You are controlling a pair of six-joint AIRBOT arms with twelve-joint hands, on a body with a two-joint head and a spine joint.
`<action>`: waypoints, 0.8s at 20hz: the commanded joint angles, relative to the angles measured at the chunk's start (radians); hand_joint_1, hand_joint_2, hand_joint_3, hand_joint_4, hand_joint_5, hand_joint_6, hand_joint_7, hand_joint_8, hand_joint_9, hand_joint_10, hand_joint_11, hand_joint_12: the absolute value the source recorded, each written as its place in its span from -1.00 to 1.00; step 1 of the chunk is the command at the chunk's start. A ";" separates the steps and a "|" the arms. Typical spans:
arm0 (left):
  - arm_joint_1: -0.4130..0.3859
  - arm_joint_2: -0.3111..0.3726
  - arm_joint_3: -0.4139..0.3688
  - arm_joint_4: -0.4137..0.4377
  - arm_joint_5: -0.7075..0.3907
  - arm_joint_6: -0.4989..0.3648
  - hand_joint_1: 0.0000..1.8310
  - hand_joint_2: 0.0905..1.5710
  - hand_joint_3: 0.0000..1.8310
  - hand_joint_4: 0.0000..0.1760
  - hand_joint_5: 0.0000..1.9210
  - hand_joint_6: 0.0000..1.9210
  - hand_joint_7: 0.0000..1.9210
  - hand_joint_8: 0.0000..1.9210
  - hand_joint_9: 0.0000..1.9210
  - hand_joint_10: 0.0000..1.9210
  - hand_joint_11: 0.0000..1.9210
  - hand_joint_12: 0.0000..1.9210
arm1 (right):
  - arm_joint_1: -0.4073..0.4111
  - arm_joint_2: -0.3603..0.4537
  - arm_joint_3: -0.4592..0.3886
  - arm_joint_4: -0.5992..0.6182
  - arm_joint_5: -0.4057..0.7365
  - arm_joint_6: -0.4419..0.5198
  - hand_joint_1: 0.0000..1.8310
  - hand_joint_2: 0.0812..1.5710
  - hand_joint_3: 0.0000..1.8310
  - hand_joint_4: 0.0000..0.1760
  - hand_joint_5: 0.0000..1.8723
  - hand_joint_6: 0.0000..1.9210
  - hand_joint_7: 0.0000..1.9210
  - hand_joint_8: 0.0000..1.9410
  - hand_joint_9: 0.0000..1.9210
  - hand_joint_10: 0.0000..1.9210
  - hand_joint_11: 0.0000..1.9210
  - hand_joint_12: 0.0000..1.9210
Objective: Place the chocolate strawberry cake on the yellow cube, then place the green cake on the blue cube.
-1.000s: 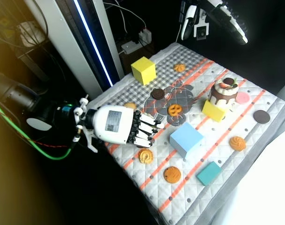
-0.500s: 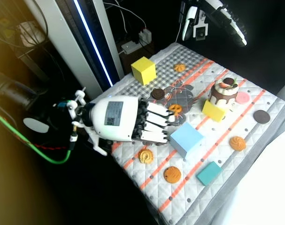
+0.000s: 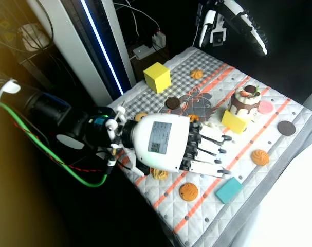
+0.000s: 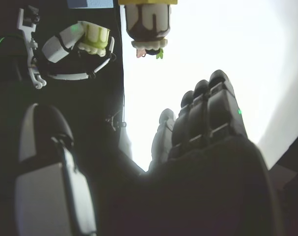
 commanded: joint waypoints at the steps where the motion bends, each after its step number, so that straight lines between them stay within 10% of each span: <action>1: -0.007 -0.003 0.005 0.014 -0.123 -0.016 -0.11 0.02 -1.00 1.00 -1.00 -1.00 -1.00 -1.00 -1.00 -1.00 -1.00 -1.00 | 0.015 -0.002 0.004 0.013 0.111 0.001 0.50 0.41 -1.00 -1.00 -0.19 0.16 0.04 0.02 -0.01 0.24 -0.60 0.33; 4: -0.004 -0.006 0.004 0.015 -0.123 -0.028 -0.08 0.03 -1.00 1.00 -1.00 -1.00 -1.00 -1.00 -1.00 -1.00 -1.00 -1.00 | 0.015 -0.008 0.005 0.014 0.099 0.001 0.49 0.40 -1.00 -1.00 -0.14 0.09 -0.01 0.04 0.06 0.21 -0.14 0.11; 9: -0.003 -0.006 0.004 0.014 -0.128 -0.039 -0.12 0.04 -0.99 1.00 -1.00 -1.00 -1.00 -1.00 -1.00 -1.00 -1.00 -1.00 | 0.014 -0.014 0.002 0.017 0.090 0.001 0.50 0.39 -1.00 -1.00 -0.13 0.01 0.05 0.00 0.02 0.25 -0.17 0.31; 10: -0.003 -0.006 0.004 0.014 -0.128 -0.040 -0.12 0.03 -1.00 1.00 -1.00 -1.00 -1.00 -1.00 -1.00 -1.00 -1.00 -1.00 | 0.009 -0.015 0.001 0.022 0.089 0.001 0.37 0.41 -1.00 -1.00 -0.11 0.12 0.07 0.03 0.02 -0.23 -0.12 0.28; 13: 0.004 -0.008 0.004 0.014 -0.127 -0.053 -0.11 0.02 -1.00 1.00 -1.00 -1.00 -1.00 -1.00 -1.00 -1.00 -1.00 -1.00 | -0.010 -0.015 -0.004 0.038 0.088 0.001 0.36 0.40 -1.00 -1.00 -0.08 0.05 0.11 0.02 0.11 -0.65 -0.28 0.35; 15: 0.009 -0.008 0.004 0.013 -0.130 -0.061 -0.09 0.02 -1.00 1.00 -1.00 -1.00 -1.00 -1.00 -1.00 -1.00 -1.00 -1.00 | -0.019 -0.015 -0.008 0.048 0.088 0.001 0.47 0.36 -1.00 -1.00 -0.09 -0.83 0.04 0.01 0.09 -0.70 -0.42 0.34; 16: 0.010 -0.008 0.004 0.013 -0.132 -0.063 -0.09 0.02 -1.00 1.00 -1.00 -1.00 -1.00 -1.00 -1.00 -1.00 -1.00 -1.00 | -0.021 -0.015 -0.011 0.053 0.088 0.001 0.25 0.32 -1.00 -1.00 -0.11 -0.95 -0.06 -0.45 0.03 -0.71 -0.42 0.39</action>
